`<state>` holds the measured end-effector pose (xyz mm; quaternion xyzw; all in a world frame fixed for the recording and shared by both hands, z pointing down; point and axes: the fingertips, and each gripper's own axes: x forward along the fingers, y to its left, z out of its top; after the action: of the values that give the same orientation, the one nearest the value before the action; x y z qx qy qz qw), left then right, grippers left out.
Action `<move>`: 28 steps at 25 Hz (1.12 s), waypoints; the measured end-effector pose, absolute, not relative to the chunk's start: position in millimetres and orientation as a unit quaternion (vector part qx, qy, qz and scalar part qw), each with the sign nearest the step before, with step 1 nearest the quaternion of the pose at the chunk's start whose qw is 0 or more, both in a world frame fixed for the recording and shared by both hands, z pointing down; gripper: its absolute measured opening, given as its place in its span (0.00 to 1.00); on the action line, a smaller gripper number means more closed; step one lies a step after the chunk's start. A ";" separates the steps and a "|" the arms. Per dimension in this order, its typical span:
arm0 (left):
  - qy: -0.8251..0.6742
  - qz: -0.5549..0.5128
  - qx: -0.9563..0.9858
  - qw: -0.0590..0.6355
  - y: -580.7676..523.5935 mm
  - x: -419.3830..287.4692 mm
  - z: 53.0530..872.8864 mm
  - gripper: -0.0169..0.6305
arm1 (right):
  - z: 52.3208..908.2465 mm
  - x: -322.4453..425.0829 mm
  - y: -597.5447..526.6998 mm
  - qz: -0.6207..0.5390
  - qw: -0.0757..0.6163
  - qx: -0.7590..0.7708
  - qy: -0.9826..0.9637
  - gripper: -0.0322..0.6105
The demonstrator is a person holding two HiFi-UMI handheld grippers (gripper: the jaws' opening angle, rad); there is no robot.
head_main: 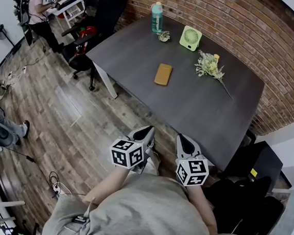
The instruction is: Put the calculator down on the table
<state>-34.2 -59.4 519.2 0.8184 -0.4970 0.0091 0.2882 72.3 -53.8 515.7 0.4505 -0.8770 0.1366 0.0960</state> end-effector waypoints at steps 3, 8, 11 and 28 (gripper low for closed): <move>-0.495 0.009 0.821 0.285 -56.0 -31.7 518.4 0.06 | 513.9 72.1 -52.5 0.133 0.093 0.450 -0.878 0.05; -0.491 0.016 0.823 0.285 -55.5 -29.0 518.1 0.06 | 511.4 71.0 -55.6 0.132 0.091 0.449 -0.879 0.05; -0.491 0.017 0.823 0.285 -58.3 -28.2 517.6 0.06 | 510.9 71.1 -58.8 0.134 0.090 0.448 -0.879 0.05; -0.484 0.027 0.828 0.281 -69.2 -22.2 517.2 0.06 | 508.4 76.9 -67.9 0.132 0.077 0.454 -0.878 0.05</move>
<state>-22.2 -69.2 517.2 0.8281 -0.4840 0.0271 0.2814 76.9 -67.9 508.4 0.4542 -0.8777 0.1318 0.0775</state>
